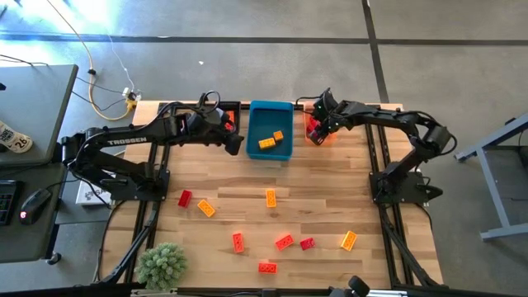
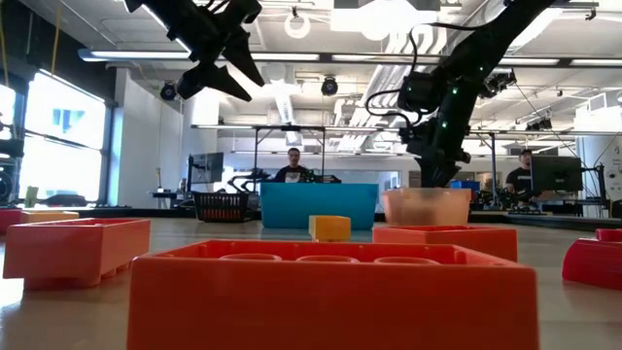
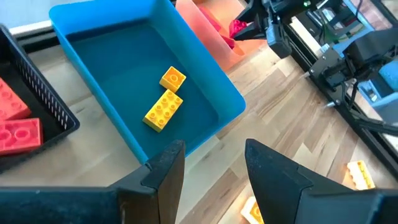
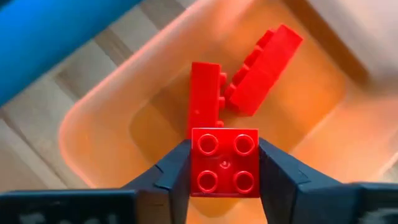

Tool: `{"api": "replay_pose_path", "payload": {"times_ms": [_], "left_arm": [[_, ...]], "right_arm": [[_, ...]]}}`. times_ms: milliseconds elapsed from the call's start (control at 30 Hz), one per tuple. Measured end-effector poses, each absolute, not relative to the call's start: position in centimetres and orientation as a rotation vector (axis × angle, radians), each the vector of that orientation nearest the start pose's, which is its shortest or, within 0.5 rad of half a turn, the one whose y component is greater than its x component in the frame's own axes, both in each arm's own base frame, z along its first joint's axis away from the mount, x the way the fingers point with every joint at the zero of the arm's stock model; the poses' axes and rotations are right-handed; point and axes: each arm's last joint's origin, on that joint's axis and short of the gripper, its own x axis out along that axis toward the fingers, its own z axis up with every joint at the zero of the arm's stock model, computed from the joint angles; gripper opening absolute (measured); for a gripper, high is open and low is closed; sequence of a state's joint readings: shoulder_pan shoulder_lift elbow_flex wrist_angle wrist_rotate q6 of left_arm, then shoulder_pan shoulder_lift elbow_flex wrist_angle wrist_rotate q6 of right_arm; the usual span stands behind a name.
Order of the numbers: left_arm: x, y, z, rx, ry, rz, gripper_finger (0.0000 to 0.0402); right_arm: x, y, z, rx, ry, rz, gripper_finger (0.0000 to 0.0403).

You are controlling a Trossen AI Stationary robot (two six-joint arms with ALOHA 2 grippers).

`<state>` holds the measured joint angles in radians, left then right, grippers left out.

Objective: Sort & place blocks by color
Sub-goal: Put the red game piece into the orange bin, then put the yellow game piece into the blue bin

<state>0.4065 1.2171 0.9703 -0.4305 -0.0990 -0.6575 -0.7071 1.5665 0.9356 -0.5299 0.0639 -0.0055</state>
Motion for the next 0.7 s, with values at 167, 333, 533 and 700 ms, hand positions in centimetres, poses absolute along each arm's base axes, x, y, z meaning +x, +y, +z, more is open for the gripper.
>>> {"api": "replay_pose_path", "payload": {"times_ms": [167,333,533,700], "left_arm": [[23.1,10.2,28.5,-0.75,0.538,0.707,0.0163],[22.7,10.0,28.0,-0.804,0.598,0.745,0.0186],[22.2,9.8,27.5,-0.886,0.642,0.8,0.0223],[21.9,9.6,27.2,-0.91,0.7,0.788,0.0233]], "right_arm": [[21.9,-19.1,18.3,0.348,1.14,-0.707,0.0198],[21.9,-19.1,18.4,0.311,1.145,-0.687,0.0226],[21.9,-19.1,18.4,0.306,1.145,-0.684,0.023],[22.0,-19.2,18.4,0.298,1.135,-0.68,0.0231]]}}
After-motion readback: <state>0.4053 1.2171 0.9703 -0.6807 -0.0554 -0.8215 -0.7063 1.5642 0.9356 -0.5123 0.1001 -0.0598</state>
